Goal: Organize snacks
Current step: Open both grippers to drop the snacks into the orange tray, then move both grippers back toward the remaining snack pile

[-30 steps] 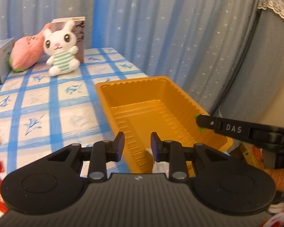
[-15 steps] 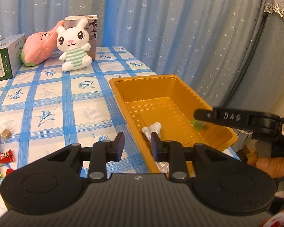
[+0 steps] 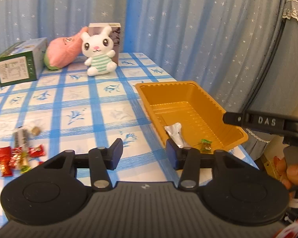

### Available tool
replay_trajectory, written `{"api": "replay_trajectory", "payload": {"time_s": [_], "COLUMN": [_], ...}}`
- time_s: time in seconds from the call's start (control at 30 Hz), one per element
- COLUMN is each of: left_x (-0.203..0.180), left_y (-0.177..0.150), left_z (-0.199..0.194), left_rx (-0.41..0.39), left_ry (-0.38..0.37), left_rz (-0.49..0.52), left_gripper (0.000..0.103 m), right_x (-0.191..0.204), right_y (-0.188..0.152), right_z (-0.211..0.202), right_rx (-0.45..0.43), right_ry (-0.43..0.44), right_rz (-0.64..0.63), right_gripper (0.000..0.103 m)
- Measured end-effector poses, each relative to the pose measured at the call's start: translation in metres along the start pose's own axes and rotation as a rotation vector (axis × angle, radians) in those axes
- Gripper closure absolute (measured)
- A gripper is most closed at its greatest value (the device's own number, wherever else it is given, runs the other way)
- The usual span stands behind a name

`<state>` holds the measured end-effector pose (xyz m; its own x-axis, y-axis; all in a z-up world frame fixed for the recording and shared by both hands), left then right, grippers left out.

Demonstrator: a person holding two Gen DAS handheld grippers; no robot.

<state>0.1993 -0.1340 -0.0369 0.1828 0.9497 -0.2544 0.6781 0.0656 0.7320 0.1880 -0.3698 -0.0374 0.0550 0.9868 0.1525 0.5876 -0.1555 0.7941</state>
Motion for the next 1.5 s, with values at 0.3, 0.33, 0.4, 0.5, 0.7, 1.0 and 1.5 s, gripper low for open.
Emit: {"api": "replay_trajectory", "payload": {"time_s": [0.3,0.33,0.4,0.5,0.7,1.0,1.5], "left_x": [0.038,0.043,0.055,0.07,0.097,0.122,0.151], "left_y": [-0.012,-0.013,-0.017,-0.021,-0.03,-0.038,-0.047], "left_z": [-0.056,-0.061,-0.071,-0.082,-0.102,-0.116,-0.112], "left_rx": [-0.038,-0.041,-0.045,-0.049,-0.059,-0.066,-0.047], "left_ry": [0.073,0.081,0.1,0.128,0.168,0.211,0.263], "left_rz": [-0.032,-0.037,-0.051,-0.065,-0.093,-0.115,-0.136], "left_gripper": [0.048,0.047,0.046,0.046,0.044,0.042,0.04], "right_x": [0.064,0.071,0.084,0.102,0.132,0.16,0.18], "right_y": [-0.029,-0.032,-0.037,-0.045,-0.054,-0.061,-0.076], "right_z": [-0.034,-0.036,-0.039,-0.042,-0.042,-0.037,-0.021], "right_rx": [0.026,0.027,0.031,0.04,0.051,0.063,0.076], "right_ry": [0.023,0.029,0.044,0.074,0.123,0.161,0.218], "right_rz": [-0.119,-0.132,-0.151,-0.168,-0.208,-0.248,-0.276], "right_gripper": [0.024,0.024,0.024,0.024,0.024,0.024,0.024]}}
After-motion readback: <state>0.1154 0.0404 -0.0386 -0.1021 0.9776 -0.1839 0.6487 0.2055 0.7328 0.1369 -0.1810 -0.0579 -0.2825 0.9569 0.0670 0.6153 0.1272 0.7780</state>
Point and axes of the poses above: each gripper's, at about its wrist camera, not at the fingertips, and z roughly the way its jaws point, x to its left, y to its top, the point moved 1 cm from there along z, roughly the way its jaws point, and after that the axes turned 9 degrees about -z, right-handed, at the moved point
